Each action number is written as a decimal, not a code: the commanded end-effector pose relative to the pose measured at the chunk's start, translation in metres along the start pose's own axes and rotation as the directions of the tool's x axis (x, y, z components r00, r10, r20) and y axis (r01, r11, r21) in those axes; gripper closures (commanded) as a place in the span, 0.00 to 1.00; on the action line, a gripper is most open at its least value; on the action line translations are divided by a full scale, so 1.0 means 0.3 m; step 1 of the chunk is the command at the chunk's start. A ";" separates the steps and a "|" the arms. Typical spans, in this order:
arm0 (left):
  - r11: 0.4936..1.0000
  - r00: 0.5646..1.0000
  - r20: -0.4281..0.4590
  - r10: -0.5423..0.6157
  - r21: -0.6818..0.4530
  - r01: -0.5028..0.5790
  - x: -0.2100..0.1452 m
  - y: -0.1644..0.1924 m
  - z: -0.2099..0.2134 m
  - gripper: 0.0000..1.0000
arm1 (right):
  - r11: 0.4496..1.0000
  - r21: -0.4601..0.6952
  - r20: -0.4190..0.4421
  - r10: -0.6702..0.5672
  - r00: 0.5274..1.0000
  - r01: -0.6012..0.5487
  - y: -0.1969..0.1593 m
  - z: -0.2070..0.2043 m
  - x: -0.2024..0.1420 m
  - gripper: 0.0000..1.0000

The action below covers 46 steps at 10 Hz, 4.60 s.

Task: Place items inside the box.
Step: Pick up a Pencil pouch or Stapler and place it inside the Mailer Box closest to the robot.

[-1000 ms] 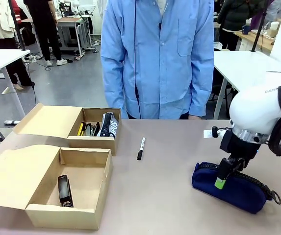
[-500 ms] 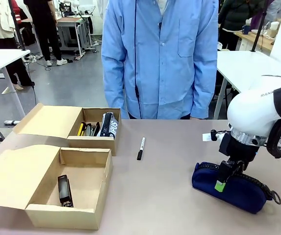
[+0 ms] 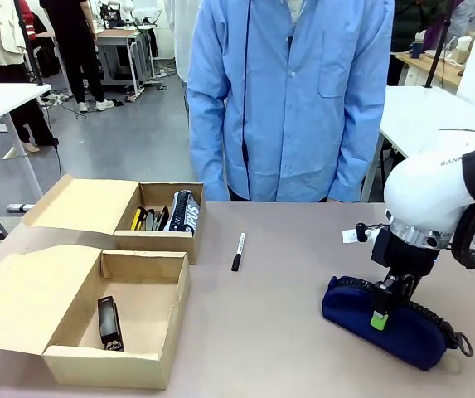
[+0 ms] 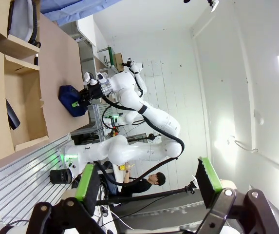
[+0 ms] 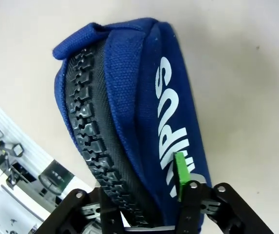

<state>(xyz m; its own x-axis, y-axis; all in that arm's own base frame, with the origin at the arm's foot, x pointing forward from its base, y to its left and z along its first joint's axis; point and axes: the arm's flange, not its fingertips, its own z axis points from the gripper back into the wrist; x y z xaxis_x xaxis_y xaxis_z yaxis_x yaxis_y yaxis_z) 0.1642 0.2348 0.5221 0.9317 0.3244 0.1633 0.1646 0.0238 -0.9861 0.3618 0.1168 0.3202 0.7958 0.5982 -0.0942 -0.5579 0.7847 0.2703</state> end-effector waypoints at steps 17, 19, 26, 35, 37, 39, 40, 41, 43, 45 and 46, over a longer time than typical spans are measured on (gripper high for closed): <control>1.000 1.000 0.004 -0.018 -0.013 0.018 -0.002 -0.009 0.001 0.00 | 0.665 0.208 0.175 -0.746 0.642 0.717 0.173 0.415 -0.157 1.00; 1.000 1.000 0.004 -0.018 -0.013 0.018 -0.002 -0.009 0.001 0.00 | 0.619 0.216 0.187 -0.785 0.591 0.755 0.161 0.440 -0.182 0.93; 1.000 1.000 0.004 -0.018 -0.013 0.018 -0.002 -0.009 0.001 0.00 | 0.511 0.126 0.201 -0.852 0.483 0.850 0.938 0.388 0.412 0.93; 1.000 1.000 0.004 -0.018 -0.013 0.018 -0.002 -0.009 0.001 0.00 | 0.669 0.098 0.239 -0.734 0.635 0.737 1.233 0.141 0.665 0.93; 1.000 1.000 0.004 -0.018 -0.013 0.018 -0.002 -0.009 0.001 0.00 | 0.742 0.121 0.261 -0.665 0.700 0.660 1.274 0.134 0.735 0.93; 1.000 1.000 0.004 -0.018 -0.013 0.018 -0.002 -0.009 0.001 0.00 | 0.770 0.064 0.255 -0.628 0.735 0.635 1.306 0.094 0.805 0.93; 1.000 1.000 0.004 -0.018 -0.013 0.018 -0.002 -0.009 0.001 0.00 | 0.775 0.038 0.250 -0.618 0.745 0.630 1.306 0.058 0.837 0.93; 1.000 1.000 0.004 -0.018 -0.013 0.018 -0.002 -0.009 0.001 0.00 | 0.768 0.021 0.236 -0.626 0.744 0.640 1.294 0.025 0.869 0.93; 1.000 1.000 0.004 -0.018 -0.013 0.018 -0.002 -0.009 0.001 0.00 | 0.750 -0.003 0.180 -0.651 0.738 0.662 1.267 -0.020 0.896 0.93; 1.000 1.000 0.004 -0.018 -0.013 0.018 -0.002 -0.009 0.001 0.00 | 0.733 -0.023 0.114 -0.673 0.730 0.680 1.248 -0.077 0.893 0.93; 1.000 1.000 0.004 -0.018 -0.013 0.018 -0.002 -0.009 0.001 0.00 | 0.726 -0.019 0.079 -0.684 0.725 0.687 1.241 -0.099 0.887 0.93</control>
<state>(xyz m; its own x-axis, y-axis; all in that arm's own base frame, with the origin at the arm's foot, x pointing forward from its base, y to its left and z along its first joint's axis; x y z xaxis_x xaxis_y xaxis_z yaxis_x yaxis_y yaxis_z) 0.1642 0.2349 0.5221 0.9317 0.3244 0.1635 0.1647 0.0239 -0.9861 0.3577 0.5714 0.3679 0.9836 -0.1182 -0.1362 0.1336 0.9849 0.1099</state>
